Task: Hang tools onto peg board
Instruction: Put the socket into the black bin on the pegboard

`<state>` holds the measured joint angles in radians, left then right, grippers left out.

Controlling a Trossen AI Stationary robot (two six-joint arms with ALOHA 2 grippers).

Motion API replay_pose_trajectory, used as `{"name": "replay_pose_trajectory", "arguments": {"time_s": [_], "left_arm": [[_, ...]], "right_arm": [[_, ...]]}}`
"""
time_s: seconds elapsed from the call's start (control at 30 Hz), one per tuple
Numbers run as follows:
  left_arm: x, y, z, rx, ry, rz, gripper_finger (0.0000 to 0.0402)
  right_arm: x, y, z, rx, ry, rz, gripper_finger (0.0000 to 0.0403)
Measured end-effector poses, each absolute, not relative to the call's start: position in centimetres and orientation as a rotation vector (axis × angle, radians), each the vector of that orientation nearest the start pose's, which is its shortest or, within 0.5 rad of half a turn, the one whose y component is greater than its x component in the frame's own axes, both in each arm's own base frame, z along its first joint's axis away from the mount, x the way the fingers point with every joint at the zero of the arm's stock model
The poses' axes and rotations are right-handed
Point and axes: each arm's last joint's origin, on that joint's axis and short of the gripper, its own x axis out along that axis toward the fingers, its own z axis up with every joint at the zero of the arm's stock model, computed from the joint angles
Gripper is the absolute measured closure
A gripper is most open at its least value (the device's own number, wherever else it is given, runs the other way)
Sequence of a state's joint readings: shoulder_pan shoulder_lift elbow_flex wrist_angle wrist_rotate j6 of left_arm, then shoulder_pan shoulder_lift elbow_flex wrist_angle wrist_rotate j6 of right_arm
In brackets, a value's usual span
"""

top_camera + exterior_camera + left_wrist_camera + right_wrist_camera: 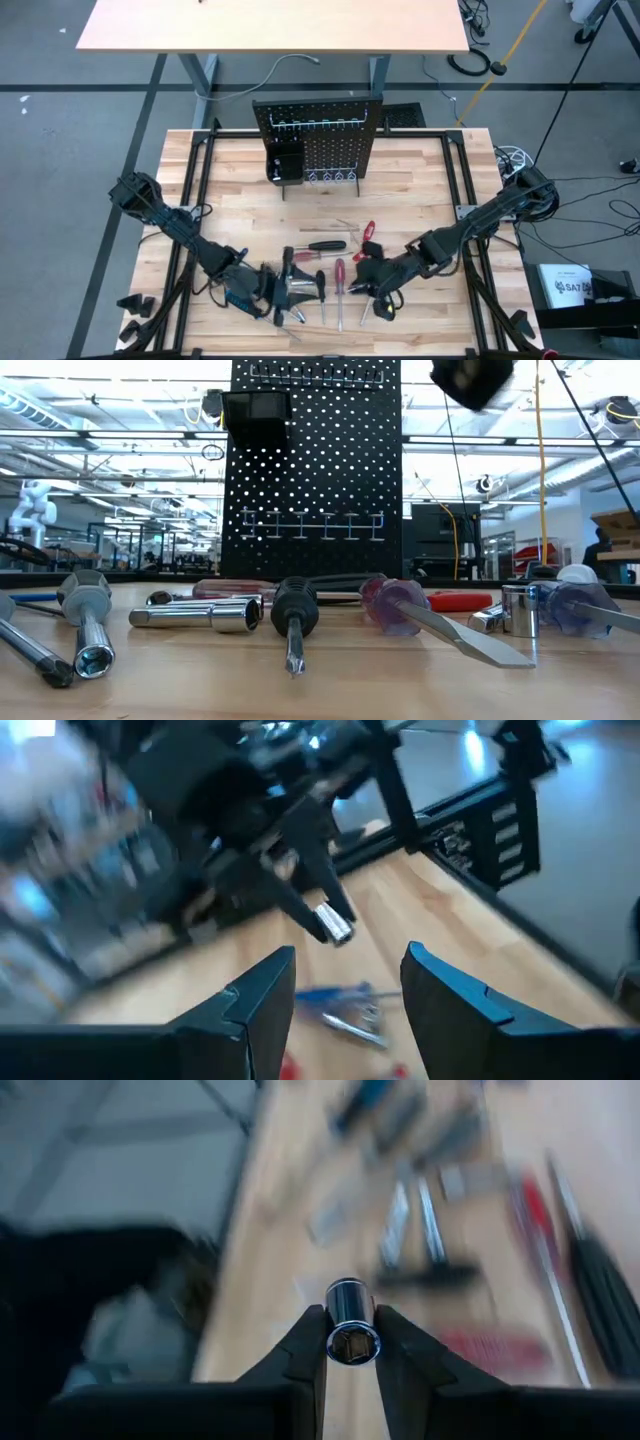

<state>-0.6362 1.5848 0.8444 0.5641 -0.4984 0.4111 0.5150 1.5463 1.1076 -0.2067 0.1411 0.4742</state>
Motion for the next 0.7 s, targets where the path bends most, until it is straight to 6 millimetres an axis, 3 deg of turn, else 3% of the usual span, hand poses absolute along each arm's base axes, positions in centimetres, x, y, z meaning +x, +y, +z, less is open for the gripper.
{"name": "replay_pose_trajectory", "arguments": {"time_s": [0.13,0.7], "left_arm": [[27.7,-19.3,23.4,0.744,0.064,-0.176,0.0217],[29.3,-17.4,25.4,1.032,-0.013,-0.011,0.0217]], "right_arm": [[30.3,16.4,27.1,0.259,0.537,0.214,0.0351],[32.5,13.8,29.1,0.241,0.303,0.186,0.0349]]}}
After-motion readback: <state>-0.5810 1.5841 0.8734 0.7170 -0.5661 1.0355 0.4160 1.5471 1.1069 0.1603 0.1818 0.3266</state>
